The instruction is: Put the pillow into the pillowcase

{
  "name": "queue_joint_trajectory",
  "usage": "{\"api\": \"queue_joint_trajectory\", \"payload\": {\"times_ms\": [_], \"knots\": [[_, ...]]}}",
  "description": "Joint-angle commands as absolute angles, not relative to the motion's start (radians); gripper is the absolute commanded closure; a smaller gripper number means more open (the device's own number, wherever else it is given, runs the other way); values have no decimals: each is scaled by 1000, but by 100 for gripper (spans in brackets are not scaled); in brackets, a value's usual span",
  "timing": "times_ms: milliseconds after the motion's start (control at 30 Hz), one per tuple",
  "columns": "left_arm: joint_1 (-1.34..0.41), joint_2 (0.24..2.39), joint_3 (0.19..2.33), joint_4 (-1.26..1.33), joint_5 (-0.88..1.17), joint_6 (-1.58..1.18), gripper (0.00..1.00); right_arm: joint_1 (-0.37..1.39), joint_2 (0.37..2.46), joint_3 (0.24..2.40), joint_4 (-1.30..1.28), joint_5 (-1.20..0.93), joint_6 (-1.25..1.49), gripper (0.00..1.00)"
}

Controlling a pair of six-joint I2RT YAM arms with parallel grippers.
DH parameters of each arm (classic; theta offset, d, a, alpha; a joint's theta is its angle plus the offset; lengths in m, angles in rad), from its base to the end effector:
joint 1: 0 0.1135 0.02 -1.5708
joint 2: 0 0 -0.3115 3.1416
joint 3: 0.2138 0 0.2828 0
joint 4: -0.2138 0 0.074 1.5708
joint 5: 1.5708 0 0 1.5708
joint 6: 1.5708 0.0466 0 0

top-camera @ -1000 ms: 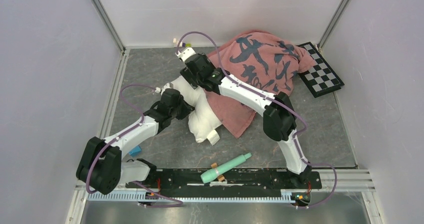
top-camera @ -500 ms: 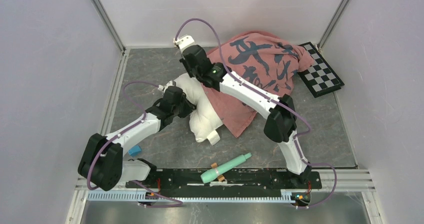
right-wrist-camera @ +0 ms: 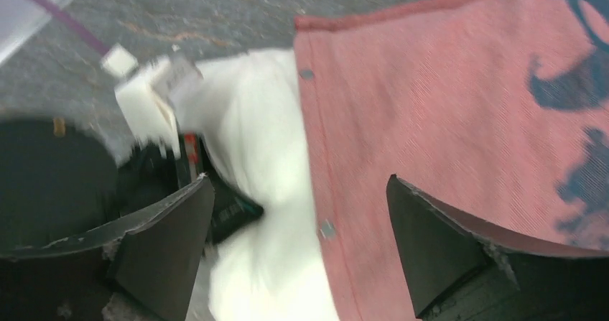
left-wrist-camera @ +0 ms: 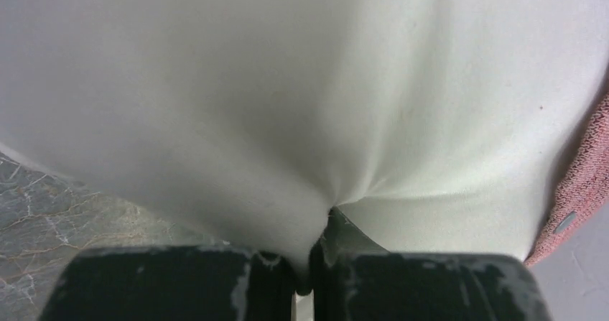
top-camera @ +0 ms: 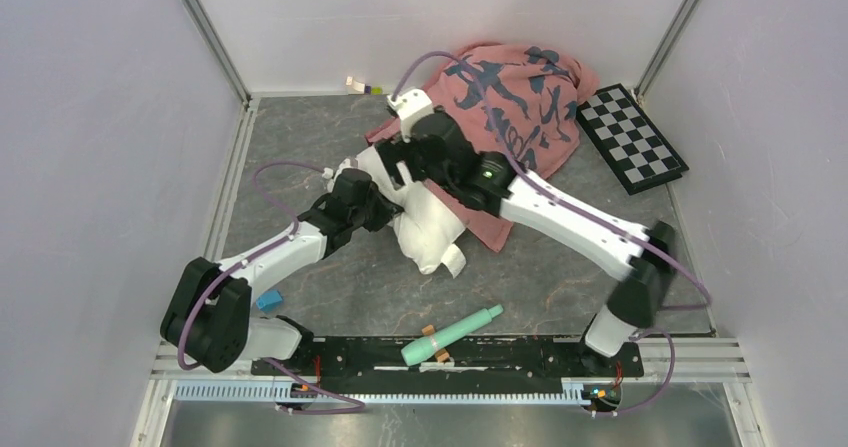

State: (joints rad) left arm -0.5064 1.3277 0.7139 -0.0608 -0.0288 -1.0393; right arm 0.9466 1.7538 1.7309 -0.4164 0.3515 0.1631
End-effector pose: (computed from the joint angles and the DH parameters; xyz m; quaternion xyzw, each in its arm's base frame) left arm 0.2627 -0.1442 0.2304 -0.2433 0.8677 -0.2932 0.3192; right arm 0.2824 0.3646 0.4234 -0.2307 0.8040 0.1526 0.5264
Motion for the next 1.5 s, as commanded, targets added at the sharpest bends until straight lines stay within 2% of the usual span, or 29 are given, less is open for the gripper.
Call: {"api": "queue_joint_trajectory", "payload": {"times_ms": [0, 100, 233, 367, 533, 600, 800, 933, 1000, 1100, 1167, 1233, 1267, 1400, 1467], "knots": [[-511, 1325, 762, -67, -78, -1031, 89, 940, 1475, 1500, -343, 413, 141, 2], [-513, 1274, 787, -143, -88, -961, 77, 915, 1341, 1295, -323, 455, 158, 2], [-530, 1199, 840, -275, -86, -857, 47, 867, 1180, 993, -269, 442, 210, 2], [-632, 1118, 918, -462, -226, -767, 28, 833, 1071, 742, -181, 418, 253, 2], [-769, 1099, 959, -595, -367, -743, 4, 824, 1088, 611, -71, 406, 251, 2], [-815, 1121, 963, -622, -408, -744, 0, 822, 1127, 589, -34, 399, 245, 2], [-838, 1155, 954, -625, -546, -756, 0, 821, 1238, 530, 147, 383, 232, 2], [-836, 1128, 1030, -635, -657, -734, 0, 821, 1337, 552, 170, 447, 239, 2], [-802, 1136, 1087, -673, -720, -732, 1, 821, 1363, 571, 158, 499, 265, 8], [-632, 1184, 1108, -644, -592, -730, 12, 821, 1381, 619, 90, 567, 303, 27], [-503, 1241, 1085, -557, -459, -724, 20, 821, 1376, 651, 46, 580, 308, 56], [-464, 1337, 1104, -502, -413, -701, 27, 826, 1360, 690, 5, 566, 306, 88], [-458, 1399, 1123, -478, -386, -685, 34, 833, 1344, 718, -31, 560, 303, 99], [-457, 1590, 1158, -383, -231, -658, 73, 929, 1283, 862, -105, 541, 248, 100], [-470, 1630, 1159, -342, -159, -673, 83, 989, 1287, 995, -169, 540, 223, 100]]}}
